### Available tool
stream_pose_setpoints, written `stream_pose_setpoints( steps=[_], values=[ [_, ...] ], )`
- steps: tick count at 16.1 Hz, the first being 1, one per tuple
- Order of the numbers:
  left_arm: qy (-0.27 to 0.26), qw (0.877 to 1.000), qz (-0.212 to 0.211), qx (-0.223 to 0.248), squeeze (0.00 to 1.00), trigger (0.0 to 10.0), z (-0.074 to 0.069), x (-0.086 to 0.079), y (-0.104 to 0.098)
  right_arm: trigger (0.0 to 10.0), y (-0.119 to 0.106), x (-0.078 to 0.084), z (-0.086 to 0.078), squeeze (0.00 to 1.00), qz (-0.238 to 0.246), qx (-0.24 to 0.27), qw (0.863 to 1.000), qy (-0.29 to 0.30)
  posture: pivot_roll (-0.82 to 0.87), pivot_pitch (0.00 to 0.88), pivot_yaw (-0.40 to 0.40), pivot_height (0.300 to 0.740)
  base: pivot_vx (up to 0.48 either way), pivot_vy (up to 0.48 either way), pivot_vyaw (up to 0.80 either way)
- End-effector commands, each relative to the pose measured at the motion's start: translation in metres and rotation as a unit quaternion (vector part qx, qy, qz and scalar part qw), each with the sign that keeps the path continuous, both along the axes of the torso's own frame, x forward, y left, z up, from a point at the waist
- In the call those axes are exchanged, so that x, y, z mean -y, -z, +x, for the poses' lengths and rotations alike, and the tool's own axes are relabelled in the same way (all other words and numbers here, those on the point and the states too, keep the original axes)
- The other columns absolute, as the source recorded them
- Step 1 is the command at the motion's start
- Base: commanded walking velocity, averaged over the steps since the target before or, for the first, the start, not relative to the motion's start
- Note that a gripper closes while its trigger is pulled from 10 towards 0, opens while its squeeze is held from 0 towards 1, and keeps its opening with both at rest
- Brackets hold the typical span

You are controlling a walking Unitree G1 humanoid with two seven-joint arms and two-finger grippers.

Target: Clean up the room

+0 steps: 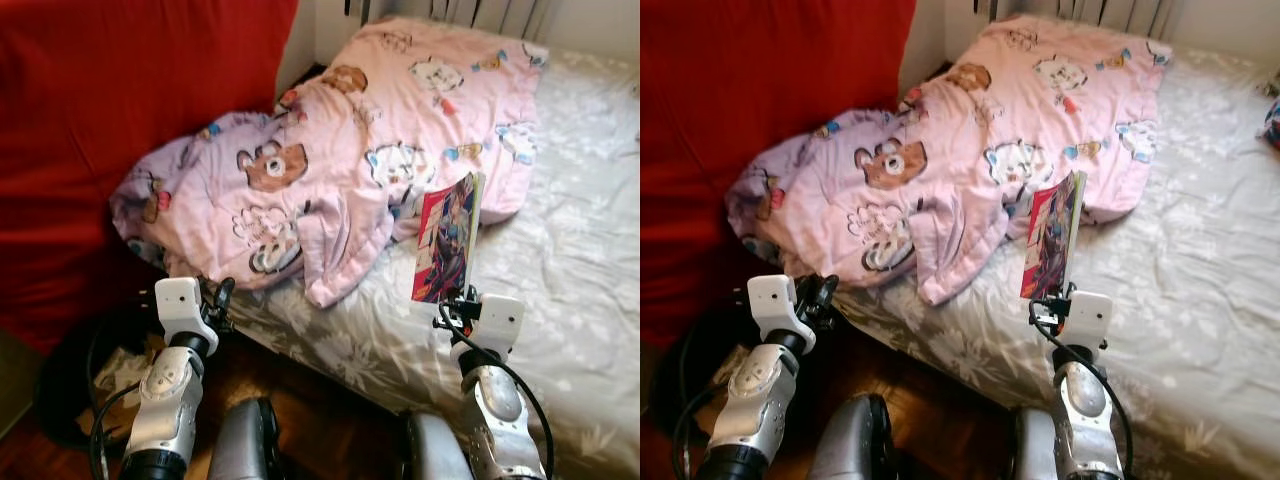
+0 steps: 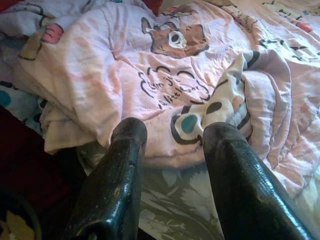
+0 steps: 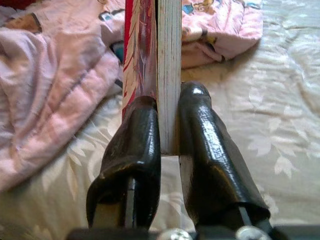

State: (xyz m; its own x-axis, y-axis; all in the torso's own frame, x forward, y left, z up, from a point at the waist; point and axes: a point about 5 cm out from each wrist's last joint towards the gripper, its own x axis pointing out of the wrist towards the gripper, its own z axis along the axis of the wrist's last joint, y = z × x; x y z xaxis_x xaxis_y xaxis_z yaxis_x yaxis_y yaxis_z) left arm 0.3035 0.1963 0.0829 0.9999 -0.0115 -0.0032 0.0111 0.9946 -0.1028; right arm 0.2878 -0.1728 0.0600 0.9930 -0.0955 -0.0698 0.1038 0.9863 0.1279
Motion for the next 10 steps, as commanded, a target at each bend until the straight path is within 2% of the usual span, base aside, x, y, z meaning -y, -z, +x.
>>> stream_pose_setpoints(
  steps=[1, 6, 10],
  values=[
    [-0.004, 1.000, 0.004, -0.002, 0.00, 10.0, -0.0009, -0.0030, 0.0019, 10.0, -0.0026, -0.0015, 0.0013, 0.00, 0.000, 0.007, 1.000, -0.003, 0.02, 0.096, -0.013, 0.680, 0.000, 0.000, 0.00],
    [-0.004, 1.000, 0.001, -0.001, 0.00, 10.0, -0.0006, -0.0010, 0.0029, 10.0, -0.0032, 0.0004, 0.0027, 0.00, 0.003, 0.007, 1.000, -0.004, 0.02, 0.090, -0.016, 0.740, 0.000, 0.000, 0.00],
    [0.003, 1.000, -0.001, -0.004, 0.00, 10.0, -0.0030, 0.0025, 0.0064, 10.0, -0.0032, -0.0060, 0.0054, 0.00, 0.011, 0.011, 1.000, -0.011, 0.02, 0.063, -0.016, 0.740, 0.000, 0.000, 0.00]
  ],
)
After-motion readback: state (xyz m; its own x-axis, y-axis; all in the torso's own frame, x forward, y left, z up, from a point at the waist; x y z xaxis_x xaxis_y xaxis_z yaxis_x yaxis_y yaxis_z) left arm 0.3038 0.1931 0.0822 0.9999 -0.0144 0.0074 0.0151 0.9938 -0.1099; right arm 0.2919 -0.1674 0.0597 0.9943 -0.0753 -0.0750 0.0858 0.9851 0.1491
